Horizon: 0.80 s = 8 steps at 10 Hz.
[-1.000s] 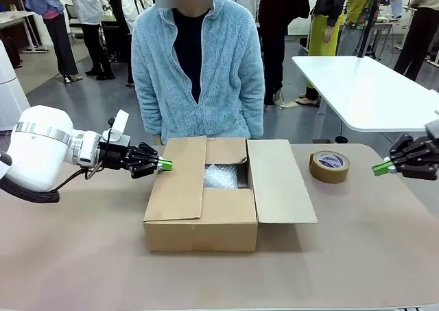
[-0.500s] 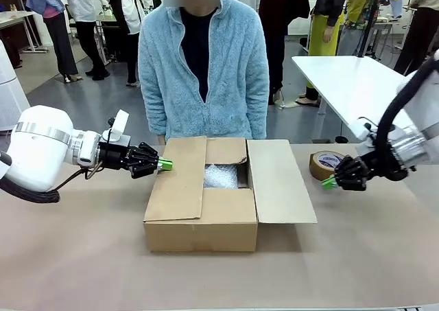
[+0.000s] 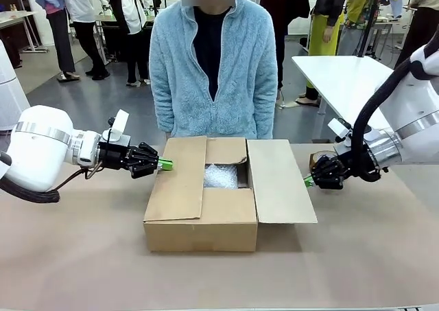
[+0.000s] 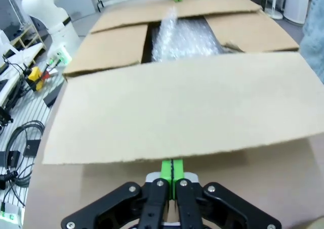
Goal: Wrap the clocks to prevent damage.
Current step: Push the left (or right) flap of the Package Box to close it.
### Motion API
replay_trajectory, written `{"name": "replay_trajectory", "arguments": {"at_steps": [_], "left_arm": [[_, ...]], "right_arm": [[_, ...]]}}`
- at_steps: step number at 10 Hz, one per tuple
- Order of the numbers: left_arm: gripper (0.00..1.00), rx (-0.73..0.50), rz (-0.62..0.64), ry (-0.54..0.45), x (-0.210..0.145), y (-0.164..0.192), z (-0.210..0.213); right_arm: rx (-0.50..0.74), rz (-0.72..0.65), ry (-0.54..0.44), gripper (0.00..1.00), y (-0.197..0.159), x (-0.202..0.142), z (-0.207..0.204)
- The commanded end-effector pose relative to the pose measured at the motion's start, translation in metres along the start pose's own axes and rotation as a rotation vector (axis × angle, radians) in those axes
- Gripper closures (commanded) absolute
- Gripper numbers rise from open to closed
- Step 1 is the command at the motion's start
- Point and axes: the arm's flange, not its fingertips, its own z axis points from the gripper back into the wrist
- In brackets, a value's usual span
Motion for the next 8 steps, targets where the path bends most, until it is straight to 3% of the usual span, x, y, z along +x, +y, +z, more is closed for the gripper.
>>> {"name": "replay_trajectory", "arguments": {"at_steps": [1,5,8], "left_arm": [[0.99,0.012,-0.019,0.011,-0.003,-0.001,-0.002],[0.99,0.012,-0.019,0.011,-0.003,-0.001,-0.002],[0.99,0.012,-0.019,0.011,-0.003,-0.001,-0.002]], "right_arm": [[0.024,0.004,-0.089,0.99,-0.007,-0.003,-0.004],[0.001,0.021,-0.325,0.99,-0.001,0.002,0.009],[-0.04,0.105,-0.429,0.99,0.005,0.017,0.007]]}}
